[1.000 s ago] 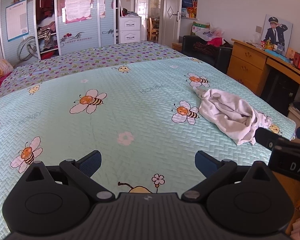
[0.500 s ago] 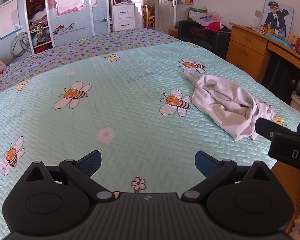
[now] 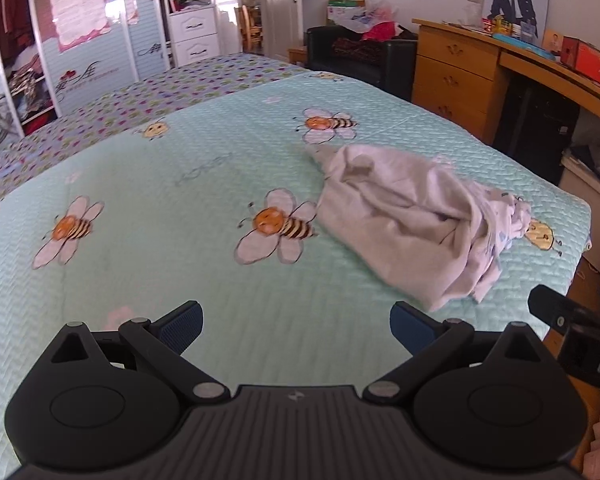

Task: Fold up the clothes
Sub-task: 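Move both grippers toward the crumpled cream garment on the bed, then lower both grippers onto the cream garment's edge near the printed lining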

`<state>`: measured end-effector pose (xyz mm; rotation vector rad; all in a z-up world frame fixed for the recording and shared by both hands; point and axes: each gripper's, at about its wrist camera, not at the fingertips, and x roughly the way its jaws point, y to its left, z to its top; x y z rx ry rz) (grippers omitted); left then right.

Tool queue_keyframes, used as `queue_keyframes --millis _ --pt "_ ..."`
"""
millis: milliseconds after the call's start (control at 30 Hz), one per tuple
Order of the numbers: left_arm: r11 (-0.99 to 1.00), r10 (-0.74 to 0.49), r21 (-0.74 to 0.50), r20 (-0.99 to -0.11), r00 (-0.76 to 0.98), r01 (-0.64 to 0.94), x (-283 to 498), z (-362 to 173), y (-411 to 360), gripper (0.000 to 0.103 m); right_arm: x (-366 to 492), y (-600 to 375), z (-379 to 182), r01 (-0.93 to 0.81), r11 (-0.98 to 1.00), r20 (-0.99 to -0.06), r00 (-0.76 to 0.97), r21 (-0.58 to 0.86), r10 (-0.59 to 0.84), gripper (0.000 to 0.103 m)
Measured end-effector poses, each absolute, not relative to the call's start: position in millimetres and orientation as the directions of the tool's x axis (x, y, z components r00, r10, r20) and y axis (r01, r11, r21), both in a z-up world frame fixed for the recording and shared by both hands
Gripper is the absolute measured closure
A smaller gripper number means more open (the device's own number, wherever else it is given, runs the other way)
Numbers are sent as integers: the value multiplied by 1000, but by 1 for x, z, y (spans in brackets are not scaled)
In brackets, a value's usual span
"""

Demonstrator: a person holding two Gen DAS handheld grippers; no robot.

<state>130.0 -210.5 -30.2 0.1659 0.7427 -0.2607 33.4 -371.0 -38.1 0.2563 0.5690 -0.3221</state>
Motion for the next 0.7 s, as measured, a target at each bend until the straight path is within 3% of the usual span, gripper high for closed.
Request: queue_keyframes --millis 233,333,700 --pt "938 -206 61 -693 691 341 181 -47 -258 0 66 -414 -51 382 901 -543 811 207 -219 0" --pt "932 -208 64 -714 669 358 202 -58 -275 0 85 -428 -62 419 880 -583 781 223 -224 0" --pt "930 -212 44 -747 630 365 235 -94 -290 1 131 -448 -84 410 885 -596 775 223 -209 0"
